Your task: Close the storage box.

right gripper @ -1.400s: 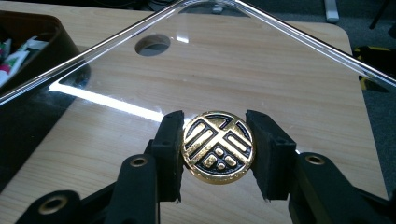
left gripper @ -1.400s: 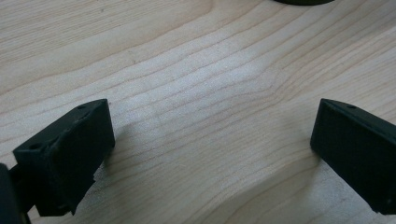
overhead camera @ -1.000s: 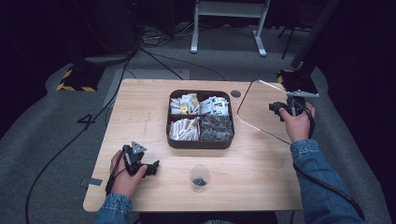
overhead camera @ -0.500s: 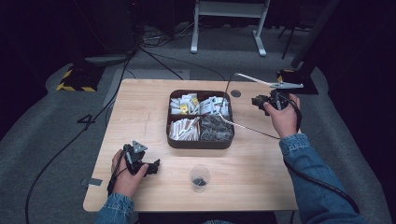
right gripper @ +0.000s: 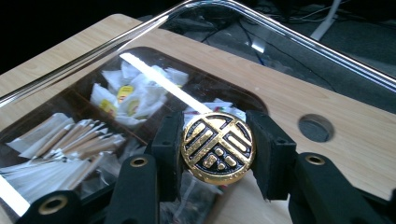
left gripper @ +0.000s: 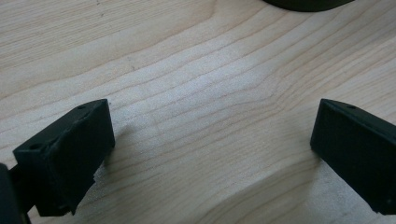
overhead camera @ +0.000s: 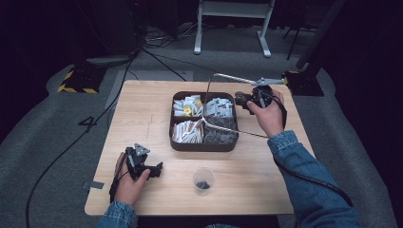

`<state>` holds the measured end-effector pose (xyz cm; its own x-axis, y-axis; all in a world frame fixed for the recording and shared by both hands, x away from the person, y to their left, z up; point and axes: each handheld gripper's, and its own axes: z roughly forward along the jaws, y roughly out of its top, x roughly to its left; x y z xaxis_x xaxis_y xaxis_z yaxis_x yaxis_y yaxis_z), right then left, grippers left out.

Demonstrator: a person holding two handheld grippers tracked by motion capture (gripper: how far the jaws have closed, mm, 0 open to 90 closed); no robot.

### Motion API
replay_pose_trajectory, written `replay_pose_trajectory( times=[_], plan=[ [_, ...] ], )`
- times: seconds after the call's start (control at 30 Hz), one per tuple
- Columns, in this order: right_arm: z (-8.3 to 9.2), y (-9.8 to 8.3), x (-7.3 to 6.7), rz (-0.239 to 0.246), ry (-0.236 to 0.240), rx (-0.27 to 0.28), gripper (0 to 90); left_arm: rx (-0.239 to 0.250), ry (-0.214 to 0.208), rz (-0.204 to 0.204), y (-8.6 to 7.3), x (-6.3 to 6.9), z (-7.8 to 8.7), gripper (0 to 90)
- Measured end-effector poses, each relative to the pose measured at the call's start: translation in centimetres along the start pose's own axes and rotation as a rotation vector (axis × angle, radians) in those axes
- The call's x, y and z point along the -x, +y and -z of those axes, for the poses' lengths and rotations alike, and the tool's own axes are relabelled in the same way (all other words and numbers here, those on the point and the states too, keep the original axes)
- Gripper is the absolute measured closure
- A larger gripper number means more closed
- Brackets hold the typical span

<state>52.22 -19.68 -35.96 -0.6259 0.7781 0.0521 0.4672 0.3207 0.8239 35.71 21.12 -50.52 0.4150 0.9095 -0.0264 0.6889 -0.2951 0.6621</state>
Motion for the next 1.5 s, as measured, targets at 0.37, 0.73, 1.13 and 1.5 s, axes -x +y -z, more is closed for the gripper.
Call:
replay_pose_trajectory(
  times=[0.37,0.73,1.13,1.5],
  plan=[
    [-2.5,1.0,-2.9,0.051,0.041,-0.017,59.3,-0.001,0.000,-0.002,0.0,0.0,0.0,0.0],
    [-4.9,1.4,-4.4,0.074,0.082,-0.036,59.3,0.000,0.000,-0.002,0.1,0.0,0.0,0.1],
    [-7.3,1.0,-6.4,0.107,0.102,-0.056,59.3,0.002,0.001,0.001,0.1,0.0,-0.1,0.0],
    [-9.6,0.2,-6.8,0.125,0.098,-0.092,59.3,0.004,0.001,0.002,0.1,0.0,-0.1,0.0]
  ],
)
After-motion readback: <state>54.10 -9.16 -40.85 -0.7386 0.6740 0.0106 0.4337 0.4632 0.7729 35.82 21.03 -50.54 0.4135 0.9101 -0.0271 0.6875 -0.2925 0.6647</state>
